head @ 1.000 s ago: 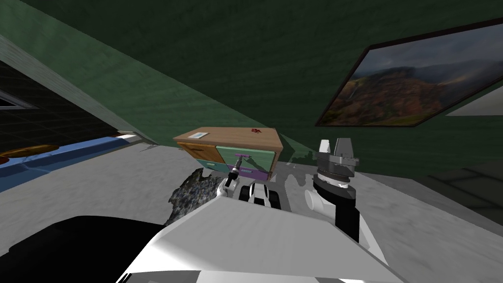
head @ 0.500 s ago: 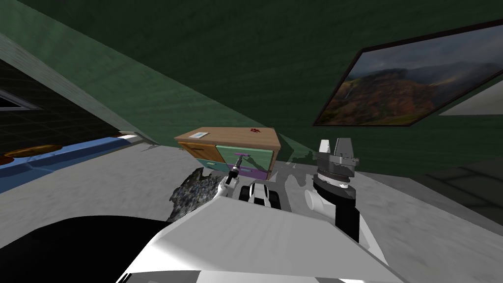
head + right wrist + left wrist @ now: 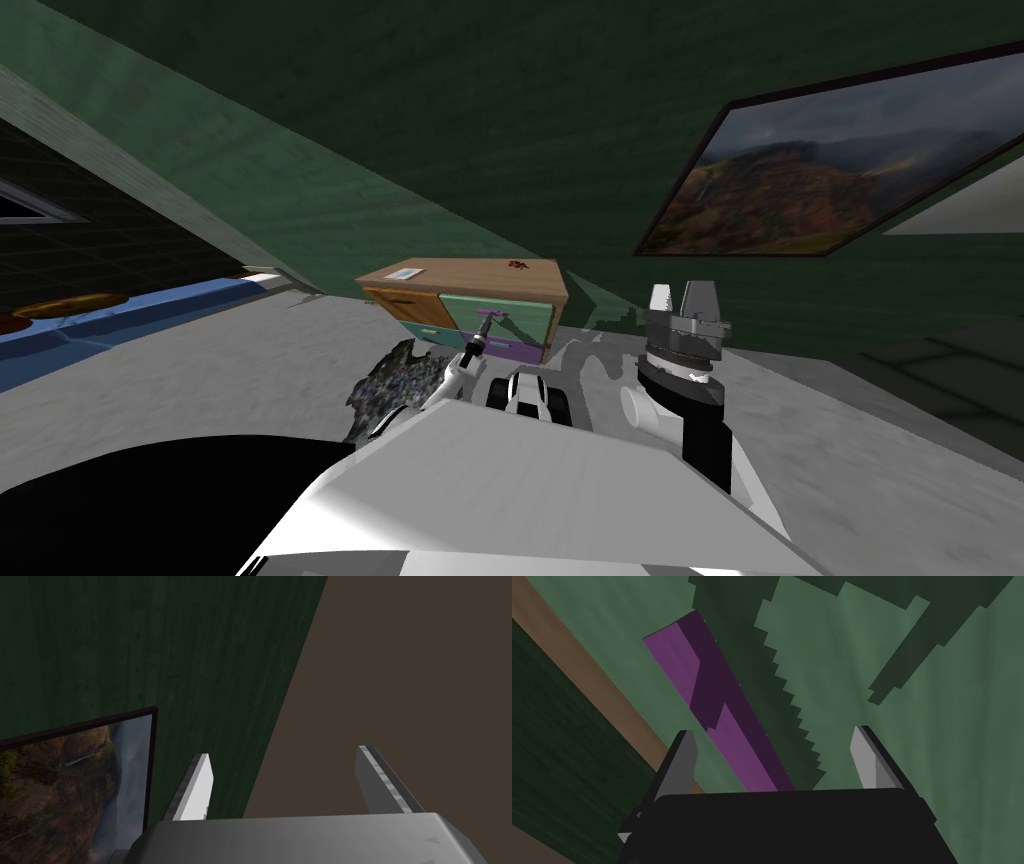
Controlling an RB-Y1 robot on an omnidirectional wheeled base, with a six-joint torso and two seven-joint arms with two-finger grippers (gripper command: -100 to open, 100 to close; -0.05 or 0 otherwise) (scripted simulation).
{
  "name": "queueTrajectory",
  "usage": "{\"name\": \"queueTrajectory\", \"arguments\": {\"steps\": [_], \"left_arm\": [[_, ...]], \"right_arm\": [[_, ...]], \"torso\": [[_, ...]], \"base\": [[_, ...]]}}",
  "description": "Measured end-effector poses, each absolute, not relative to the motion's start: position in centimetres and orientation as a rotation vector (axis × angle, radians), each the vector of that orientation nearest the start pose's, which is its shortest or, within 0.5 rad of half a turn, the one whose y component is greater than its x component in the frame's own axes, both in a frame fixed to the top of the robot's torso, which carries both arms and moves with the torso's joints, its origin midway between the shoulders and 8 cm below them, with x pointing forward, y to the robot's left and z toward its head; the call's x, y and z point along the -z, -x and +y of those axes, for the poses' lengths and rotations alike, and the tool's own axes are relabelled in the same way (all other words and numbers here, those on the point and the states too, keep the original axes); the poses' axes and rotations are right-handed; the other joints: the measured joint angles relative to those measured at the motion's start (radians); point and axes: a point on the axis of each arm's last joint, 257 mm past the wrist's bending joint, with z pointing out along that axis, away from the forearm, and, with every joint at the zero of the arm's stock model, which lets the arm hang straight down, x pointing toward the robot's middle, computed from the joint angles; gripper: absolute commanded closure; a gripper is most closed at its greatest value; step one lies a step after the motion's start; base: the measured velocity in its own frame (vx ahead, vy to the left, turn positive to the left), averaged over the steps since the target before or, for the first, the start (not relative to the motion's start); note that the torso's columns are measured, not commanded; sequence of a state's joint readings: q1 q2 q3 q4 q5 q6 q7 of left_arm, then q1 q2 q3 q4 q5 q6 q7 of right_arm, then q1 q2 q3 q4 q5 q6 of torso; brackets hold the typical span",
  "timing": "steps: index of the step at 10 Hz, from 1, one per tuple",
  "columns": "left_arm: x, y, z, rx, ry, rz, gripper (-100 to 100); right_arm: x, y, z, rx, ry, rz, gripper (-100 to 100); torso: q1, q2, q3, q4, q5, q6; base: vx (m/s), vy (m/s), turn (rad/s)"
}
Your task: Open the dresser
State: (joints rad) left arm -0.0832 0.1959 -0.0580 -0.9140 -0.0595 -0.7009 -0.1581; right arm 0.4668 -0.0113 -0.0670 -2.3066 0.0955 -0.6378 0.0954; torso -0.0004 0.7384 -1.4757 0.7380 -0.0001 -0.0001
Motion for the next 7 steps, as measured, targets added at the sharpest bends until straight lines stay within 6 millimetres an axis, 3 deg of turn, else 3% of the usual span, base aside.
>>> {"name": "queueTrajectory", "arguments": {"steps": [5,7], "left_arm": [[32.4,-52.7,27.5,1.036,0.767,1.355,-100],[31.1,-54.1,28.4,1.040,0.758,1.340,-100]], "right_arm": [[-6.9,-31.4,-27.3,-1.139,-0.391,0.561,0],[-6.9,-31.4,-27.3,-1.139,-0.391,0.561,0]], "torso": [[0.000,0.000,0.000,0.000,0.000,0.000],[0.001,0.000,0.000,0.000,0.000,0.000]], "base": [[-0.042,-0.036,0.002],[-0.031,-0.028,0.000]]}}
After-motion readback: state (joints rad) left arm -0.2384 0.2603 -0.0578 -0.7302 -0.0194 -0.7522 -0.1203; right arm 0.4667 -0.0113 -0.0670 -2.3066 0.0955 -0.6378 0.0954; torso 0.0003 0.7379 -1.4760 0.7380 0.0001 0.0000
